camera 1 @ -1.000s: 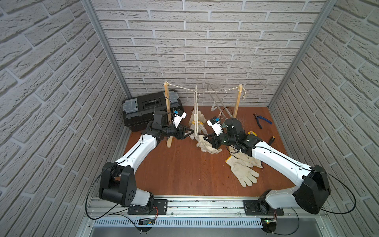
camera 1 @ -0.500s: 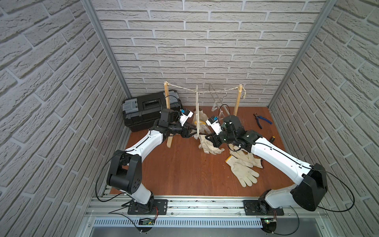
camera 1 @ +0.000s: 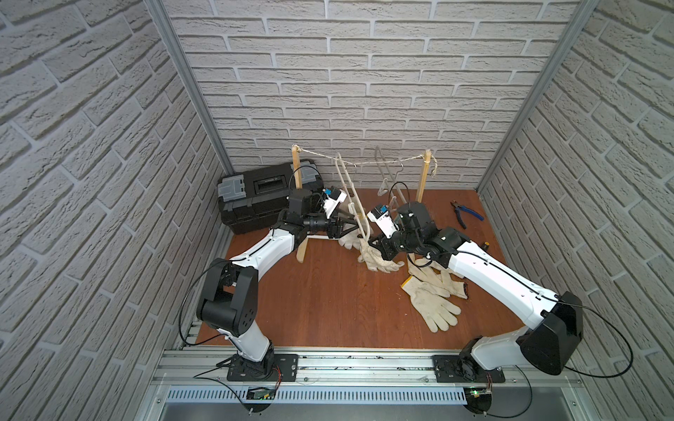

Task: Clip the gloves onto a hanger to dry
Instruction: Open the clamp at the hanger.

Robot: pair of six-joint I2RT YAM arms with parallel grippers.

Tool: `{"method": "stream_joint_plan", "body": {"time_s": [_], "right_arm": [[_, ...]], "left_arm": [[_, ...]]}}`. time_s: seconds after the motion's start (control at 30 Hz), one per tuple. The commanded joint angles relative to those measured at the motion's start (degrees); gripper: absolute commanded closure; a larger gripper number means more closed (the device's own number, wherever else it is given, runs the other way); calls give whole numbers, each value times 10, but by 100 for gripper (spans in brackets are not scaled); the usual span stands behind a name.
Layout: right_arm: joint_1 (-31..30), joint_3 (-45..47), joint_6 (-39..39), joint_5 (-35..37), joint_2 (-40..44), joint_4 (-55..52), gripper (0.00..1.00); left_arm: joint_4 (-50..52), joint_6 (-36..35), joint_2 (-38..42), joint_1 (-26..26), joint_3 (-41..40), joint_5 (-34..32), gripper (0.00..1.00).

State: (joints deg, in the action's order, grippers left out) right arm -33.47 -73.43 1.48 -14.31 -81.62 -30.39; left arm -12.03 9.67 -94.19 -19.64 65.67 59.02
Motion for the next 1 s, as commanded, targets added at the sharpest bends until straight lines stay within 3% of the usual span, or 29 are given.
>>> {"method": "stream_joint_plan", "body": {"time_s": [0.0,0.97], "right_arm": [[3,-24,-10,5,10,-3,95],[2,-49,-22,10,7,-39,94]], "left_arm": [[-50,15,-11,-4,12,10,46],[3,-9,-52,-37,64,-23,43]]}}
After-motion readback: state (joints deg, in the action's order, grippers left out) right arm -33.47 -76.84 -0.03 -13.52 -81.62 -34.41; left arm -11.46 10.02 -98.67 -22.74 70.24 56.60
